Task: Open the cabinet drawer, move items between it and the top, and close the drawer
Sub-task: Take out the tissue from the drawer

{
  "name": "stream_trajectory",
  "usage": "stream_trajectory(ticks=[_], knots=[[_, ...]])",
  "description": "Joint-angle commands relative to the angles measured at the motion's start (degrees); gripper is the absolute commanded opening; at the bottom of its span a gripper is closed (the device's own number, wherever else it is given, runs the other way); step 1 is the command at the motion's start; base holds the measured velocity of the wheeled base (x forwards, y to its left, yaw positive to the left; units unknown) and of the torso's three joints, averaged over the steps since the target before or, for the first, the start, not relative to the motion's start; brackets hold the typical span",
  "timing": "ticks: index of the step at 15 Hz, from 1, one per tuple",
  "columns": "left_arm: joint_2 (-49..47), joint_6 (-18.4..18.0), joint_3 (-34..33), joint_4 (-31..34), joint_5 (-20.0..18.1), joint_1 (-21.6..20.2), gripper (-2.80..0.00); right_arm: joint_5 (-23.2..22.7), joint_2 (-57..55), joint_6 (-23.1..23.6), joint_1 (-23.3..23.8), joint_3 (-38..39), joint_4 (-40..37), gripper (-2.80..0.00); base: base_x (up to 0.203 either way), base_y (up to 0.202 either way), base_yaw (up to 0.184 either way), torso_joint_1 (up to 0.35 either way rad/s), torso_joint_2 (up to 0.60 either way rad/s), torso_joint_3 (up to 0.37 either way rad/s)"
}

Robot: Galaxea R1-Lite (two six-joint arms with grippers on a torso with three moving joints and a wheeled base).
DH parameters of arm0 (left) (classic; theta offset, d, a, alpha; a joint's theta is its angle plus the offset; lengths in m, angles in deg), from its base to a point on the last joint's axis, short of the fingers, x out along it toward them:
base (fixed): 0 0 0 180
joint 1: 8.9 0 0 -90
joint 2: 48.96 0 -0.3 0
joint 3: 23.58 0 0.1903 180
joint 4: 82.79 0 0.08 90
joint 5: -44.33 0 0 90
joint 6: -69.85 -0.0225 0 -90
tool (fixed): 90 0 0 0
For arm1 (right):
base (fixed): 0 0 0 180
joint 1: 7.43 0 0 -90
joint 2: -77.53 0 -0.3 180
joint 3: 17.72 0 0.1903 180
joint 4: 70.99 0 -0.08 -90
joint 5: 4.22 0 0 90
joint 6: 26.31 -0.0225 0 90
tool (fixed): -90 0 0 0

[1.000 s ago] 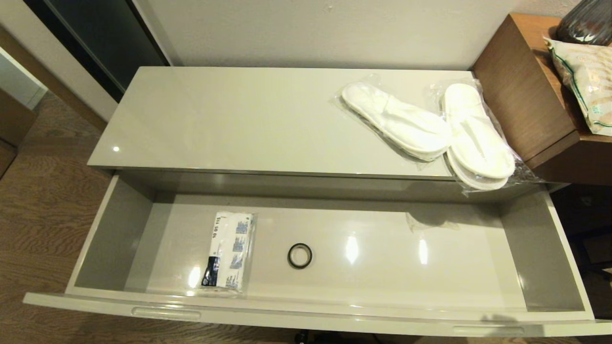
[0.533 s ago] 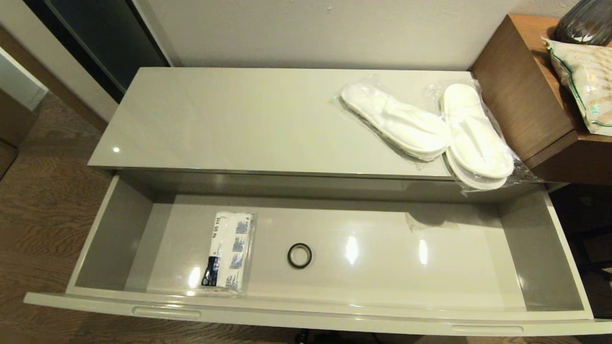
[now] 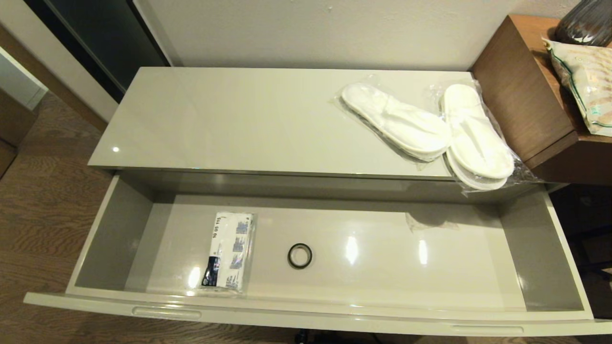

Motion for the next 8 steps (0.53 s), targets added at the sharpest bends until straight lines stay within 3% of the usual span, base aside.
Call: stream_trajectory(ticks=[1,4,5,8], knots=[[-0.1,0.0,0.0,0.0,0.0,0.0,0.00,1.1,3.1,0.3,-3.1,1.5,0.1,-2.80,0.000,0.000,0.000,0.000,0.00,0.000],[-0.1,-0.1,0.0,0.0,0.0,0.0,0.00,1.5,15.1,5.9,-2.8,6.5,1.5,-2.80,0.000,0.000,0.000,0.000,0.00,0.000],[-0.1,0.0,0.0,0.0,0.0,0.0,0.00,1.5,16.1,7.0,-2.7,8.8,5.0,-2.80,0.000,0.000,0.000,0.000,0.00,0.000],[-0.1,0.0,0.0,0.0,0.0,0.0,0.00,1.7,15.3,4.6,-2.6,20.1,29.5,-2.80,0.000,0.000,0.000,0.000,0.00,0.000]])
